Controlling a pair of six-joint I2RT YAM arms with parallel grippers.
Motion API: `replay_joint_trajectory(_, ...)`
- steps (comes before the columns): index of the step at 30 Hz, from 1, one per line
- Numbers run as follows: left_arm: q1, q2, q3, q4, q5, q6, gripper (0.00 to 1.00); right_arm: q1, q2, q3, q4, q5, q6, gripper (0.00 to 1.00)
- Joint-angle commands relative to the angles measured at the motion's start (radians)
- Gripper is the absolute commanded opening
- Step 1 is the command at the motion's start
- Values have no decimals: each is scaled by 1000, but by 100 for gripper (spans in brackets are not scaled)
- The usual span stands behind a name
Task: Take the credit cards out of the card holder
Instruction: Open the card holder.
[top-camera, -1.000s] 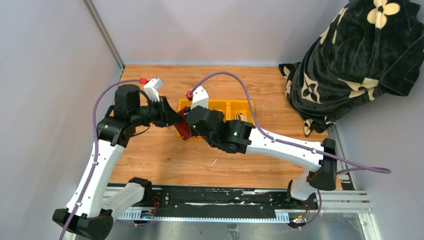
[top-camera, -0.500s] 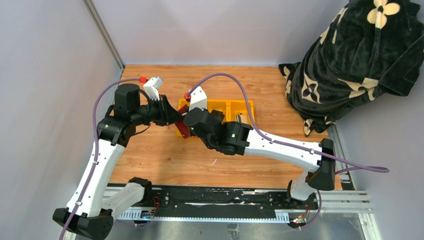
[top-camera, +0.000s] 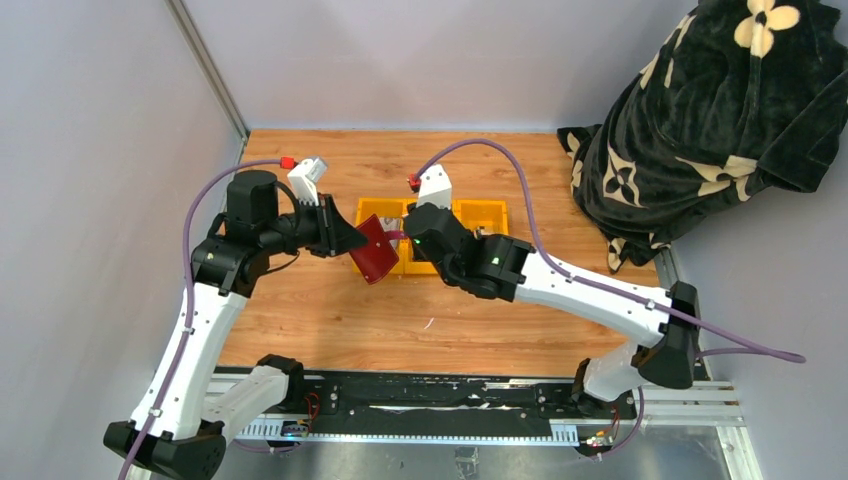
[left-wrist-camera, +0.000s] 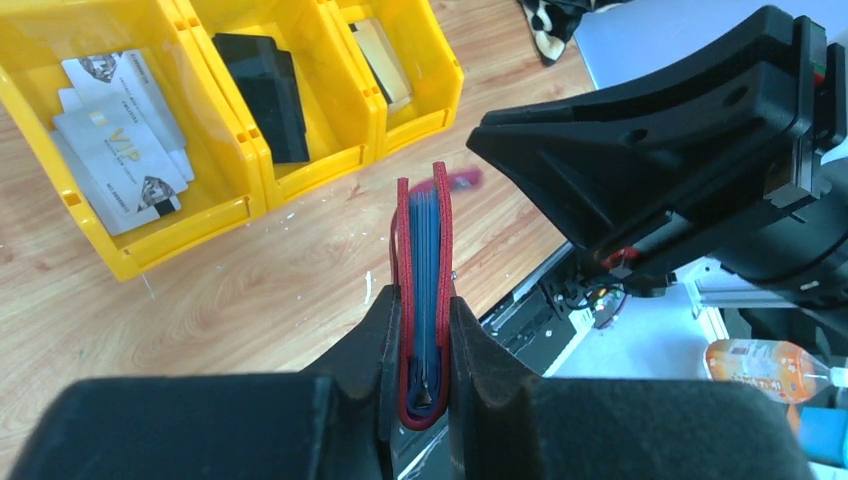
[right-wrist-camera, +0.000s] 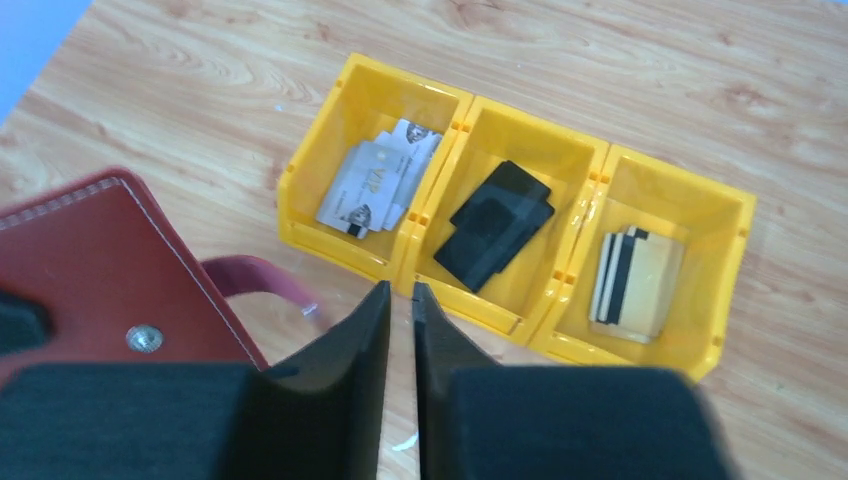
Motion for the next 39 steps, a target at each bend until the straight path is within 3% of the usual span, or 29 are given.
replay_joint_trajectory(1, -3, -14, 28, -22, 31, 45, 0, -25, -101, -84, 54, -124, -20, 33)
replay_joint_trajectory(4, -3, -11, 35, -34, 41, 86, 0, -82, -176, -139, 114, -374, -1, 67)
replay_joint_trajectory(9, -3, 0, 55, -35, 102, 82, 0, -132, -321, -297, 267, -678, 56, 79)
replay_joint_trajectory(18, -3, 7, 121, -17, 182, 35, 0, -134, -494, -601, 669, -732, 163, 84)
replay_joint_trajectory(29, -3, -37, 121, 101, 260, -113, 0, -135, -397, -601, 850, -728, 243, 83)
replay_joint_trajectory(39, -3, -74, 97, 205, 327, -223, 0, -164, -415, -670, 1028, -725, 315, 78)
